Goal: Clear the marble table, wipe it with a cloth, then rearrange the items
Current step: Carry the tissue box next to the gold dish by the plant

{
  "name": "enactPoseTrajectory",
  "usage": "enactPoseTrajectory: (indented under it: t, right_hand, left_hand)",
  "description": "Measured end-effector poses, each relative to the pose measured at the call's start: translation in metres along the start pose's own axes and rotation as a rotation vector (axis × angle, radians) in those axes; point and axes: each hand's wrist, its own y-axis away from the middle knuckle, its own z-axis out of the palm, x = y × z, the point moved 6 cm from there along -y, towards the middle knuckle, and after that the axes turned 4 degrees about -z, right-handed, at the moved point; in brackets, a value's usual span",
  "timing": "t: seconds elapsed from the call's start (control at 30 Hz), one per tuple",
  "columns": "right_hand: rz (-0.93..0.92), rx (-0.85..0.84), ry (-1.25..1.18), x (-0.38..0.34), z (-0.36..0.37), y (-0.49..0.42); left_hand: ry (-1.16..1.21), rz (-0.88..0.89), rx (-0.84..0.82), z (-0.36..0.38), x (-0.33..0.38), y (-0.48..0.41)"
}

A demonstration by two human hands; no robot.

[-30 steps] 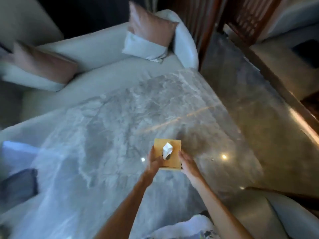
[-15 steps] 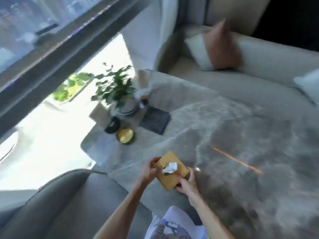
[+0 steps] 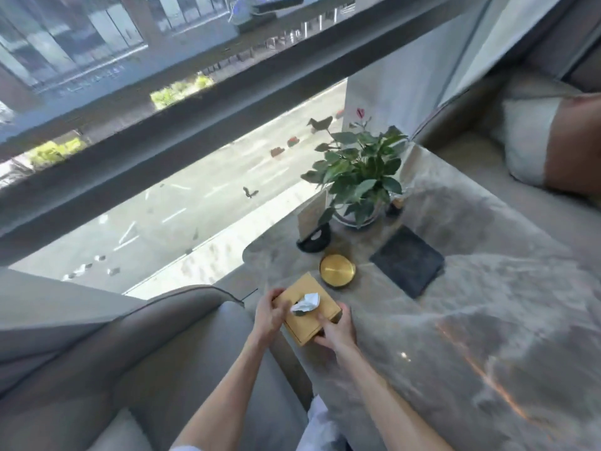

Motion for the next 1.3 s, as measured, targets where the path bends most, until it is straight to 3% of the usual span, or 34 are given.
enactPoseTrajectory:
  t: [0.43,0.77,1.3]
  right_hand:
    - [0.013,0.014,0.008,-0.038,0.078,-0.077]
    - [0.065,0.031,0.004,-0.025,0.070,-0.077]
    - [0.137,0.029,0.038,-0.036,0.062,-0.070]
  left_hand:
    - [0.042,0.040,0.048,-0.045,0.023,-0.100]
    - [0.034,0.043,0.003,-0.037,0.013,-0.098]
    - [0.099,0.018,0.062,-0.027,0.004,-0.091]
